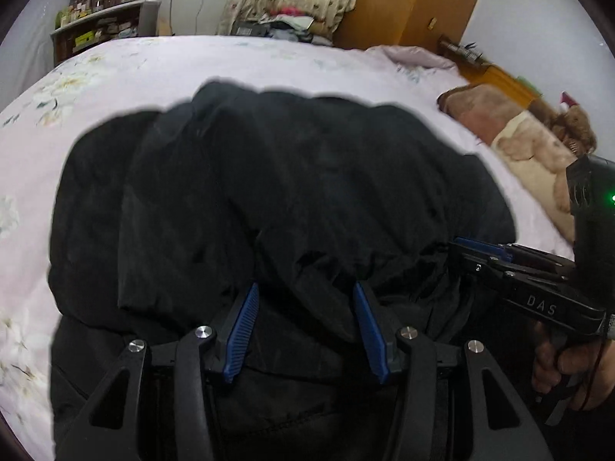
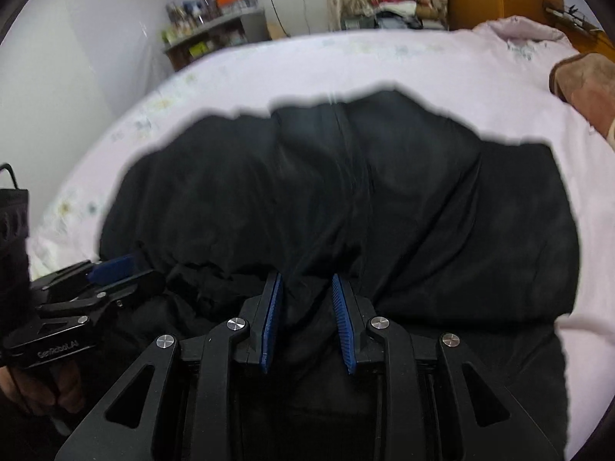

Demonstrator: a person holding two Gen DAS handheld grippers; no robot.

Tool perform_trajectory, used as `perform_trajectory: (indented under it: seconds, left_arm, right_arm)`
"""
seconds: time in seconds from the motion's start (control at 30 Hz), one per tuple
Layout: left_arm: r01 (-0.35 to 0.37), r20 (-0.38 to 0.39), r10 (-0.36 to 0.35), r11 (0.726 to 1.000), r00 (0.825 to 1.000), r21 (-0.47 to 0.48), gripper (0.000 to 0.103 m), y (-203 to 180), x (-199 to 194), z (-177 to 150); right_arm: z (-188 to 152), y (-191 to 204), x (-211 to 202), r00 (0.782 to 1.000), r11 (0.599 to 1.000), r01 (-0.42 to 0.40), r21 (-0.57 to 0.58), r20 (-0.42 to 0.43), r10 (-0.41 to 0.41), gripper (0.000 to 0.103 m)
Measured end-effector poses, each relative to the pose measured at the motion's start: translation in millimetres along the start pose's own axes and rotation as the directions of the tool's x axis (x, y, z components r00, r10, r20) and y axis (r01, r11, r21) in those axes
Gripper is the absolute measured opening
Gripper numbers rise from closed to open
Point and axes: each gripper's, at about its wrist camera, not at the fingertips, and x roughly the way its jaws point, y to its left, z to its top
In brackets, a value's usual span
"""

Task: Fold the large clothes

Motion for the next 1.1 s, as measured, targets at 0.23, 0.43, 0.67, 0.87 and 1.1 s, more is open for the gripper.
perform_trajectory:
  seconds: [0.23,0.43,0.67,0.87,1.1]
  left_arm:
    - [-0.03,-0.022,0.03,1.0,0.999,0.001,0.054,-4,9,4]
    - [0.011,0.04,-0.012,1.0,0.999,0.015,0.051,-14,-40,0]
    - [-0.027,-0.047,0.026,0.999,0.999,-0.018,0.054,-8,2,-16]
    - [-0.043,-0.047,0.042,0.999,0.998,-0.017,0.054,-17,1,-12]
    - [-0.053,-0.027,0.053,0.999,0.998,-0.012,0.053,-24,-30,-14]
  right_arm:
    - [3,-7,29,0.998,0.999,0.03,-0.02,-0.056,-0.031,0.025]
    - [7,6,-23,1.0,1.0,0.008,-0.004,0.023,-0.008,0.025]
    - [-14,4,24,0.996,1.0,0.016,-0.005,-0.083,-0.017,0.025]
    - [-10,4,32,0.996,1.0,0.009,0.002,-0.088,-0.008,0.025]
    - [-18,9,-9,0.999,1.0,0.021,-0.007,-0.048,-0.021,0.027]
